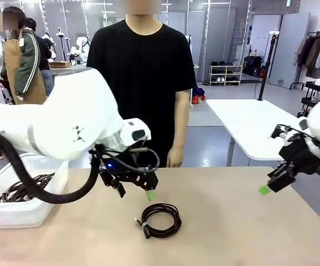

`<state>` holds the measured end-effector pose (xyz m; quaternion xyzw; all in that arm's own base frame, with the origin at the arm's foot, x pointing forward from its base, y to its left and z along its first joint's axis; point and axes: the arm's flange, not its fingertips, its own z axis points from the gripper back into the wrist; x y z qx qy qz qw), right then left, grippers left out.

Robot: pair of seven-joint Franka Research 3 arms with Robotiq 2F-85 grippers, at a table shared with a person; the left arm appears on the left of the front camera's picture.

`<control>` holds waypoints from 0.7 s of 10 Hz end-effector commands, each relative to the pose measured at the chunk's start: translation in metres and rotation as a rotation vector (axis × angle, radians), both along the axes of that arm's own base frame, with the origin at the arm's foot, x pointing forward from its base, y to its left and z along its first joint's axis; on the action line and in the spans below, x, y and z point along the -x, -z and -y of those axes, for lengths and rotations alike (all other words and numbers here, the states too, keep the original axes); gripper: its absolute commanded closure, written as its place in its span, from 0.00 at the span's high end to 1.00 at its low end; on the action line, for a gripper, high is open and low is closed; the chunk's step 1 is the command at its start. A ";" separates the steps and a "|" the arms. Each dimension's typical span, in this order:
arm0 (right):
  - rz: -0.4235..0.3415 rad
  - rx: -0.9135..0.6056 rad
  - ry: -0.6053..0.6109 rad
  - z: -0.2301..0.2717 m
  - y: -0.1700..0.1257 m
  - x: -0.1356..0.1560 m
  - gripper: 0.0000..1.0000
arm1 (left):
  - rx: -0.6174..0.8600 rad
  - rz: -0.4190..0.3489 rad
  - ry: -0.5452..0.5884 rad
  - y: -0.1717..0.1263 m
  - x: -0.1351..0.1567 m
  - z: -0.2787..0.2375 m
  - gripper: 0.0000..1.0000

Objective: Organize and store the cables.
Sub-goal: Place the USB Extension Cable into the Organizing box.

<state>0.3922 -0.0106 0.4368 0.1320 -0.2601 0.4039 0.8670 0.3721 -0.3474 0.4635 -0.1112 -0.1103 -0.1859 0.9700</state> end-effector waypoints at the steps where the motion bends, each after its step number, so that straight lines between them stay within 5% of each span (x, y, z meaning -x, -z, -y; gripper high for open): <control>1: 0.019 -0.038 -0.051 0.012 0.045 0.065 1.00 | -0.119 -0.016 -0.083 0.010 -0.013 0.028 0.94; 7: 0.179 -0.135 -0.182 0.057 0.065 0.096 1.00 | -0.118 -0.041 -0.430 0.088 -0.058 0.040 0.94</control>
